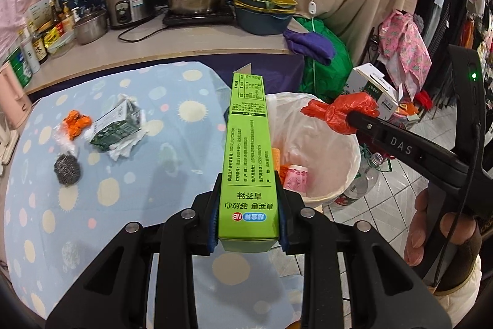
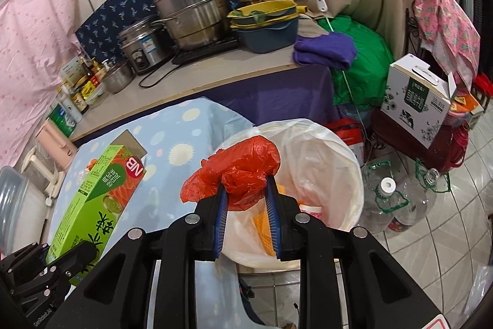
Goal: Collect trash
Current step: 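Move both tools over the bin and open both grippers to drop the items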
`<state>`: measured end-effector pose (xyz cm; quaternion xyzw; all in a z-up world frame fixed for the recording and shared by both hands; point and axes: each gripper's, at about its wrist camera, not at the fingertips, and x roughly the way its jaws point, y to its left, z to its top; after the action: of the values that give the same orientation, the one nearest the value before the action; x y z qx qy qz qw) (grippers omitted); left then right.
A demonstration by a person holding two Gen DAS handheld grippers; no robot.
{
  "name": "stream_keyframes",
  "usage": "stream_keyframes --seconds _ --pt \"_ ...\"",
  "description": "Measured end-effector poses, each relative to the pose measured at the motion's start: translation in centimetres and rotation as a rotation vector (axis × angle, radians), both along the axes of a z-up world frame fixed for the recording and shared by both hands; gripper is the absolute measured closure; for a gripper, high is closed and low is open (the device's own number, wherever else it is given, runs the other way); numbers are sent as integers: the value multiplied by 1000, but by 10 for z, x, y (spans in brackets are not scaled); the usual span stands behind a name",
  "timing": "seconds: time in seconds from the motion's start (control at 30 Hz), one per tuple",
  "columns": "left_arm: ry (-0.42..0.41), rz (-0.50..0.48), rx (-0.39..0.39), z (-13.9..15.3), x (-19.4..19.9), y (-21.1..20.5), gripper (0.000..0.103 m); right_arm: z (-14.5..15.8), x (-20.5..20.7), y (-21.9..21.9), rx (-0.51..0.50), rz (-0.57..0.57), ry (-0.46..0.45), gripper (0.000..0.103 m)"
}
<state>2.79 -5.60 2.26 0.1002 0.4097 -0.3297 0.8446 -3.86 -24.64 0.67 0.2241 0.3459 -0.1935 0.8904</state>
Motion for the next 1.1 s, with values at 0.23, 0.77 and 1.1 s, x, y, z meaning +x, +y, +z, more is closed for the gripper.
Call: stream_keyframes --seconds 0.23,0.77,1.1 --pt "34 -53 39 -11 4 -39 76 -9 -4 -20 15 -42 8 81" --pt "69 -63 139 -38 23 -91 76 -36 13 -42 36 -69 107 80" --pt "62 -36 160 -44 32 -98 74 -37 19 -44 37 -80 104 77"
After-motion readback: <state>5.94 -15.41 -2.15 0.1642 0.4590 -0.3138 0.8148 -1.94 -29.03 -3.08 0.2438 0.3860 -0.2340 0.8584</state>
